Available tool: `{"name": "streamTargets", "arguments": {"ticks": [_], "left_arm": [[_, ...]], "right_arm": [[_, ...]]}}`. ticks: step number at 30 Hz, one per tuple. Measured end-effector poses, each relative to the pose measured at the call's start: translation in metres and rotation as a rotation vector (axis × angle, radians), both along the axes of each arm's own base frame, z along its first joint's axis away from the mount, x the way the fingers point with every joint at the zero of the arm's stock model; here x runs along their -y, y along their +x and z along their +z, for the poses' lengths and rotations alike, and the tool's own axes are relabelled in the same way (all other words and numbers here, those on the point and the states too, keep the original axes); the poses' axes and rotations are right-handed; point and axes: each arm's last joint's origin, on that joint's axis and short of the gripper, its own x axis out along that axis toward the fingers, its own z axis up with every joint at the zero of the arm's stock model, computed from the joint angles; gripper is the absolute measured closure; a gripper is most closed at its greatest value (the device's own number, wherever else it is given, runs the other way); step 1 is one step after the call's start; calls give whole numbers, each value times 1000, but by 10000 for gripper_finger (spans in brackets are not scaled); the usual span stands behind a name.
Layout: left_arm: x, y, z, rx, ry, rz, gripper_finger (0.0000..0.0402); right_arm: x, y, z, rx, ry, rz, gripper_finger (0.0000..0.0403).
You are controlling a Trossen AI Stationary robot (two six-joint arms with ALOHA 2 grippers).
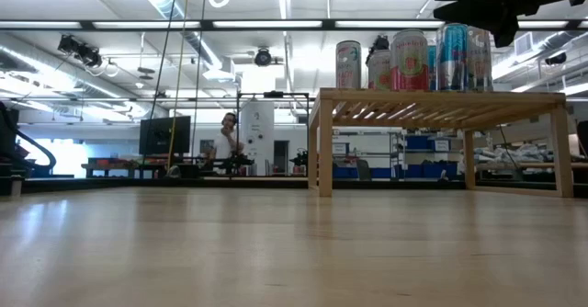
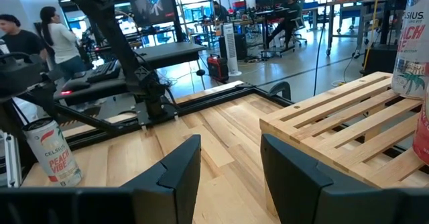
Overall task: Place canned beverage on shelf
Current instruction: Put the white-pink soda can on the shelf aligned with the other white-pink soda can
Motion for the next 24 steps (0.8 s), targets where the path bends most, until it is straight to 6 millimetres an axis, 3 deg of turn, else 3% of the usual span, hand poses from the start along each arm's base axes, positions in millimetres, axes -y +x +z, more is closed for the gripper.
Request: {"name": "streamTargets", "arguments": {"ticks": [17,24], "left_arm": [[7,4,-17,-66,37,-25,87],[5,7,-16,-74,37,-43,125]], "right_arm": [[0,0,0,0,1,8,238],[0,0,0,0,1,8,238]]}}
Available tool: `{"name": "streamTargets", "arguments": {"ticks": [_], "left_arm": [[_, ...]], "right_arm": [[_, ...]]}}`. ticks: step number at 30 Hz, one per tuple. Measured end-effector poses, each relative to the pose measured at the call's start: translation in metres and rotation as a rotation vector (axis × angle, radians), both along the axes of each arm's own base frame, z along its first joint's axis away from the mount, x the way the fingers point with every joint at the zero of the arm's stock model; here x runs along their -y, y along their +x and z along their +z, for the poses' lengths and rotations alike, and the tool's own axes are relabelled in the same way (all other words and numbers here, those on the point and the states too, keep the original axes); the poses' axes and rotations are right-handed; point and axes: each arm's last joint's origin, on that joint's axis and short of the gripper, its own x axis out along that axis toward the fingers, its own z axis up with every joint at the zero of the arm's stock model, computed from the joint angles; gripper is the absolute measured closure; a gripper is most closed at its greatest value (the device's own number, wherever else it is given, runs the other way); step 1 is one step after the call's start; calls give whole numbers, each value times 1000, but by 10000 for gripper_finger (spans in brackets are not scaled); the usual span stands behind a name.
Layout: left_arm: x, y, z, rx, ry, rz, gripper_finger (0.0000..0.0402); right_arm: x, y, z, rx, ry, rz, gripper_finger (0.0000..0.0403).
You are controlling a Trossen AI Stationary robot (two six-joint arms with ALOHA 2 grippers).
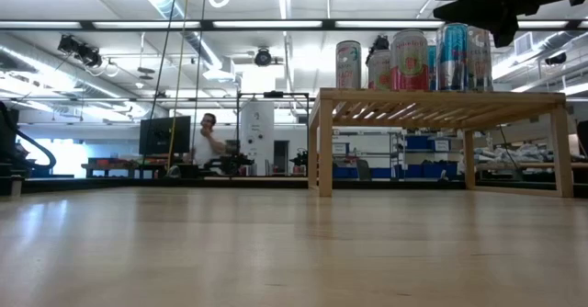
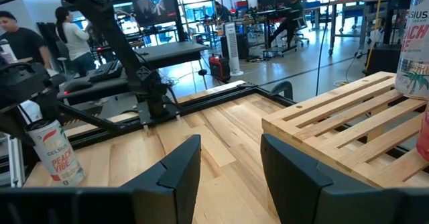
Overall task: Place canned beverage on shelf
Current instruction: Put the white-pink soda can on the shelf aligned with the other white-pink soda can
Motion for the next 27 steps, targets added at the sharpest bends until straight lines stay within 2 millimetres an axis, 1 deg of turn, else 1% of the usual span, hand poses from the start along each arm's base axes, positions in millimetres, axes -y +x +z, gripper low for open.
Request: {"name": "streamTargets", "arguments": {"ticks": [3,10,14,18,27], "left_arm": [[0,0,0,-6,-2,-19,140],[0,0,2,-15,-1,-72,138],[-3,3,3,-30,1,-114,139],[-7,9,9,-32,-5,-165,139],[-18,20,25,-48,17,-251,138]], "right_arm": [[0,0,0,0,0,0,237],[0,0,0,0,0,0,238],[0,0,0,0,0,0,238],[0,0,0,0,1,5,238],[-5,2,3,28,26,194,238]]}}
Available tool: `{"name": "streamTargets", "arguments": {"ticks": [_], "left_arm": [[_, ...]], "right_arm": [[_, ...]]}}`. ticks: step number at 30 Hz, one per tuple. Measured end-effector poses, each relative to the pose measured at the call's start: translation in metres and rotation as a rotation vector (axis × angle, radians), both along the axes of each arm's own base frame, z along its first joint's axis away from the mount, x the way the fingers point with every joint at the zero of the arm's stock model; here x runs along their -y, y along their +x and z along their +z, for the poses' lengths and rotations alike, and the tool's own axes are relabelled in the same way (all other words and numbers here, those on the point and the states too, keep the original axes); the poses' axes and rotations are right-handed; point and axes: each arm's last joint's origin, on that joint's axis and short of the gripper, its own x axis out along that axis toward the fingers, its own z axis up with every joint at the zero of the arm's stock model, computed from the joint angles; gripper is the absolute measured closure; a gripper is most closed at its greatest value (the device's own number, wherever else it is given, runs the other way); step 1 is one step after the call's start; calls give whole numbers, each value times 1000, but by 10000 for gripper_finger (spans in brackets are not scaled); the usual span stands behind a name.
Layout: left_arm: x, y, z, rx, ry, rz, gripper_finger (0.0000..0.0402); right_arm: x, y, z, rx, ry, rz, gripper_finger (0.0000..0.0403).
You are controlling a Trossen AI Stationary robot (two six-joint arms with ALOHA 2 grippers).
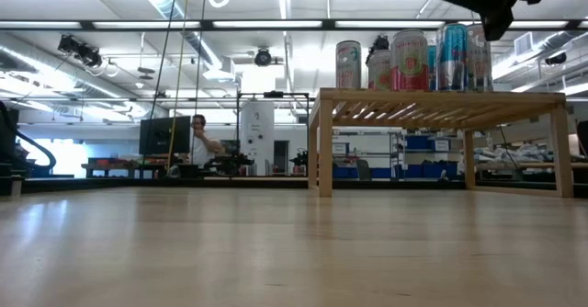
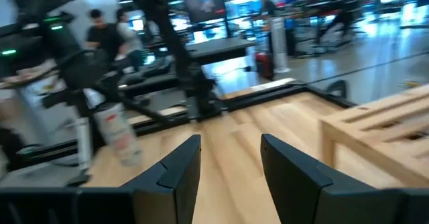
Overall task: Place canned beverage on shelf
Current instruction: Put the white-pink soda can on the shelf aligned with the other white-pink soda can
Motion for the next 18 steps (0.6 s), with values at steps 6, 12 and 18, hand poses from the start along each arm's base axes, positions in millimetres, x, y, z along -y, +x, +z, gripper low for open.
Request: {"name": "streamTargets", "arguments": {"ticks": [6,12,18], "left_arm": [[-10,13,15,17,6,-123,137],[-24,31,31,41,12,-275,137],[-41,51,46,83,31,-437,137]], "right_arm": [[-5,1,0,3,-4,151,238],[-8,3,0,21,-6,193,238],[-8,4,2,36,3,197,237]]}}
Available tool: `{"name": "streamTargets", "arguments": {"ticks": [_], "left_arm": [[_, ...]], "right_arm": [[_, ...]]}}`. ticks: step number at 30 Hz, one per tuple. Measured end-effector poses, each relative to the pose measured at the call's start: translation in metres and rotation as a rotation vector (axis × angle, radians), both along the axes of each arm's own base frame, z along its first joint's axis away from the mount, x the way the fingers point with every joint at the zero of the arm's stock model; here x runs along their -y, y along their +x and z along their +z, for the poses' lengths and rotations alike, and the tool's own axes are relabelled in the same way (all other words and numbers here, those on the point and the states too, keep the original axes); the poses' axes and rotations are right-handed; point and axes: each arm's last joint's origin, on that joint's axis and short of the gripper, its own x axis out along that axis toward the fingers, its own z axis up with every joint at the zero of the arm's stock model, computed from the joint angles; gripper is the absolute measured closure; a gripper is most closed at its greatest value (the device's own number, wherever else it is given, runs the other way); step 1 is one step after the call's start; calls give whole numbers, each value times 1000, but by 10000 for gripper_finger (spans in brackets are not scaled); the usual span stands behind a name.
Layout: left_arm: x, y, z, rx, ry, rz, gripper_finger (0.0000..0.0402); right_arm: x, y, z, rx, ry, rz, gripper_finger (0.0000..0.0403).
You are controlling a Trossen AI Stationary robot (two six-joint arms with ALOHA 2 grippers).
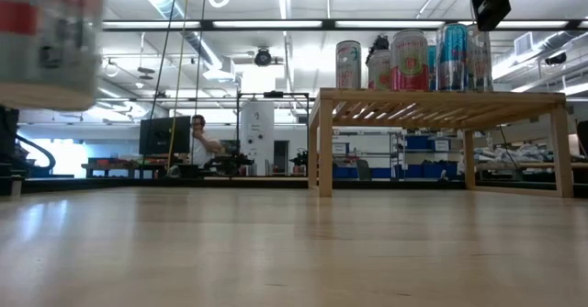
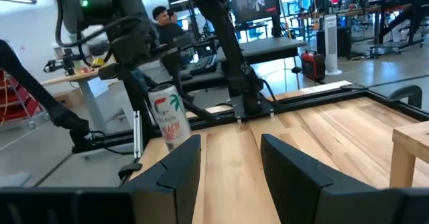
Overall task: Place canned beverage on shelf
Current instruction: Put the white-pink soda can on the shelf aligned with the other white-pink soda can
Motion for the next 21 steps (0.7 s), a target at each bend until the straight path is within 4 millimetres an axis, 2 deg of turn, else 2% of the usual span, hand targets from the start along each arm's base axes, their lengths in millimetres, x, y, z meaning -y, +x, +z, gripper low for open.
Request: {"name": "streamTargets", "arguments": {"ticks": [13,21], "left_arm": [[-47,38,32,104,27,-231,136],[-76,53,34,93,103,-362,136]], "right_arm": [[-2,0,3,29,-17,77,238],[-3,-1,8,77,0,102,238]]}}
